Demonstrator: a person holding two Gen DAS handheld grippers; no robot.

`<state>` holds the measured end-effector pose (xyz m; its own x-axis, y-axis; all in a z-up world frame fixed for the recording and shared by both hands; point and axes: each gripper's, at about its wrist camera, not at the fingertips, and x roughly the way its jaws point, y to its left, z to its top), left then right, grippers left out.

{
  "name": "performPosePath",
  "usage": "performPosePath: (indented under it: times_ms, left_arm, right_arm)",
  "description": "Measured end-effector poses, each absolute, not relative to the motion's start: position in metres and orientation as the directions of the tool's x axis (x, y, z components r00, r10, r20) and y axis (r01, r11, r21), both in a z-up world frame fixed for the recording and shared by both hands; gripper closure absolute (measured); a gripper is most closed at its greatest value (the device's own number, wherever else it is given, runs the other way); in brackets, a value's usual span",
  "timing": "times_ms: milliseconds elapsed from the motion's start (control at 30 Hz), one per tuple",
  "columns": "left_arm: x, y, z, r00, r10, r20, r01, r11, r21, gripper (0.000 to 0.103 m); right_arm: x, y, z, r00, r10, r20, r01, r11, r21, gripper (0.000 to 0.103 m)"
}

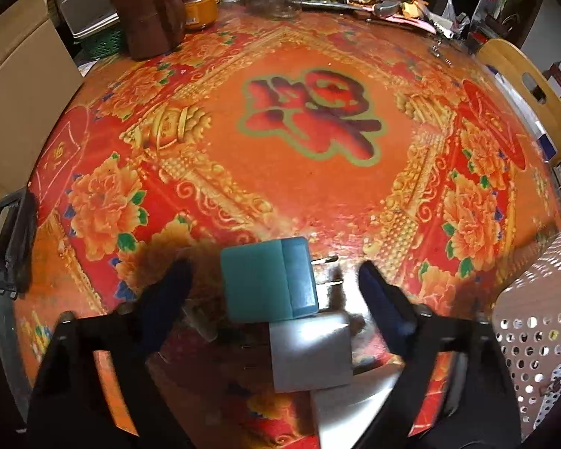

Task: Organize rigid objects
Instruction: 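Grasp the teal charger with the left tool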

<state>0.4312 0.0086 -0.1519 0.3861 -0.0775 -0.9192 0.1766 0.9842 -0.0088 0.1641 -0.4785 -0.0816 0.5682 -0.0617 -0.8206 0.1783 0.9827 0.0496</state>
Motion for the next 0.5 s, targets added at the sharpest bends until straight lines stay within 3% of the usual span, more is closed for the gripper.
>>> performPosePath:
  times_ms: [100,500]
  left_arm:
    - [0.429,0.009,-0.155,0.369,-0.095,-0.925,0.181,0.983,-0.029,0.04]
    - [0.42,-0.008,-0.144,0.457,-0.051,-0.888,0.168,0.985,0.03,0.041]
  right_arm:
    - [0.164,-0.479,-0.081,0.568,-0.06,-0.821,0.175,0.983,0.049,0.089]
    - [0.163,-0.48,-0.082,0.577,-0.038,-0.816,0.171,0.982,0.076,0.089]
